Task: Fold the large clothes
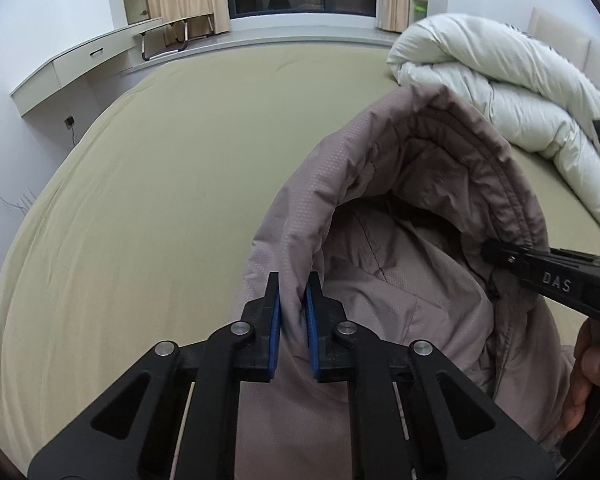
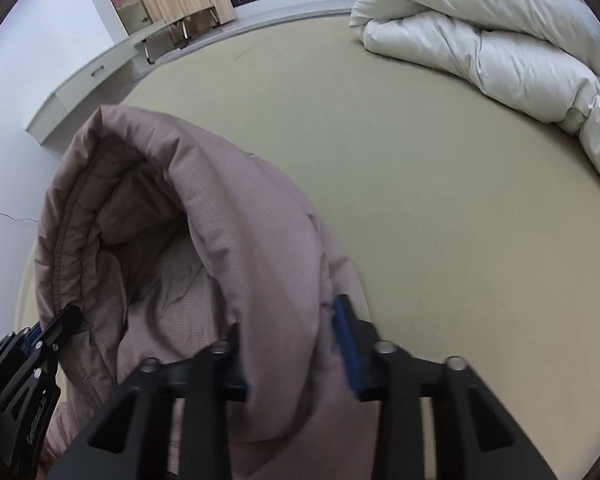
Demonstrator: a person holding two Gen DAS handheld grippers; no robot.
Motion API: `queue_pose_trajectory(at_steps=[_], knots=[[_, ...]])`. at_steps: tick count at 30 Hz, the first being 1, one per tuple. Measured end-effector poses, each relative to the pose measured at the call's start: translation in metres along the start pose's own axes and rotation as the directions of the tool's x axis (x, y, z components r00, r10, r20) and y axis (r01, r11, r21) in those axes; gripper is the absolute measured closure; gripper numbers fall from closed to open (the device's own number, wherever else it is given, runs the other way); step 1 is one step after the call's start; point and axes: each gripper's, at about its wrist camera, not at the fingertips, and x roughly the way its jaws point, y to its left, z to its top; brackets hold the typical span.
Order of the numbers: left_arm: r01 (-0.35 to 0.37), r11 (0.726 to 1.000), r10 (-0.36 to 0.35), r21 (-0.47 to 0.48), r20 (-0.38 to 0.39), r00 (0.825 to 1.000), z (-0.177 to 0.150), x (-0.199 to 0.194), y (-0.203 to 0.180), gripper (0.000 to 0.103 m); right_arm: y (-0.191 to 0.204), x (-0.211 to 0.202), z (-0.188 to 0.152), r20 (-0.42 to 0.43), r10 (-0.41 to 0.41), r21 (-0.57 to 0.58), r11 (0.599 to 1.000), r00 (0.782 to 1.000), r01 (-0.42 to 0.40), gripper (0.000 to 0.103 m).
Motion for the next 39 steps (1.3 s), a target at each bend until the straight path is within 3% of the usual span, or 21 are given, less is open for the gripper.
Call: queue_pose_trajectory(at_steps=[6, 15, 18, 24, 28, 31, 33, 34, 36, 39], knots=[[0.017, 0.999, -0.015, -0.044, 0.050, 0.999, -0.016, -0.044, 0.022, 0.095, 0.002, -0.046, -0.012, 0.108, 0.026, -0.053, 0.998, 0.994, -0.020, 0.089], [0.083, 0.987, -0.069, -0.138, 0.108, 0.992, -0.061, -0.156, 0.065, 0.096, 0.002, -0.140, -0.053, 0.193, 0.082, -0.049, 0.996, 0.978, -0.074, 0.089], [0.117, 0.978, -0.098, -0.171, 0.117, 0.988, -0.086, -0.195, 0.072, 0.096, -0.002, -0.168, -0.083, 0.202, 0.100, -0.046, 0.995, 0.974, -0.093, 0.089], [0.156, 0.972, -0.135, -0.175, 0.127, 0.983, -0.162, -0.267, 0.063, 0.096, -0.024, -0.213, -0.178, 0.197, 0.145, 0.024, 0.988, 0.970, -0.153, 0.089], [0.151, 0.965, -0.139, -0.213, 0.071, 0.988, -0.227, -0.283, 0.058, 0.096, -0.032, -0.216, -0.246, 0.172, 0.153, 0.061, 0.984, 0.973, -0.166, 0.088], [0.150, 0.955, -0.171, -0.257, -0.061, 0.983, -0.279, -0.272, 0.055, 0.096, -0.033, -0.202, -0.285, 0.124, 0.132, 0.078, 0.987, 0.984, -0.142, 0.077], [0.146, 0.954, -0.184, -0.262, -0.126, 0.975, -0.311, -0.274, 0.056, 0.096, -0.039, -0.203, -0.304, 0.134, 0.130, 0.124, 0.981, 0.982, -0.147, 0.055], [0.145, 0.953, -0.187, -0.267, -0.138, 0.973, -0.326, -0.281, 0.058, 0.096, -0.042, -0.206, -0.308, 0.141, 0.134, 0.142, 0.978, 0.981, -0.154, 0.052], [0.156, 0.945, -0.196, -0.288, -0.118, 0.974, -0.344, -0.302, 0.066, 0.096, -0.044, -0.216, -0.314, 0.142, 0.106, 0.151, 0.980, 0.984, -0.127, 0.037], [0.171, 0.952, -0.178, -0.256, -0.004, 0.984, -0.333, -0.346, 0.072, 0.096, -0.039, -0.237, -0.317, 0.145, 0.075, 0.091, 0.992, 0.987, -0.088, 0.037]])
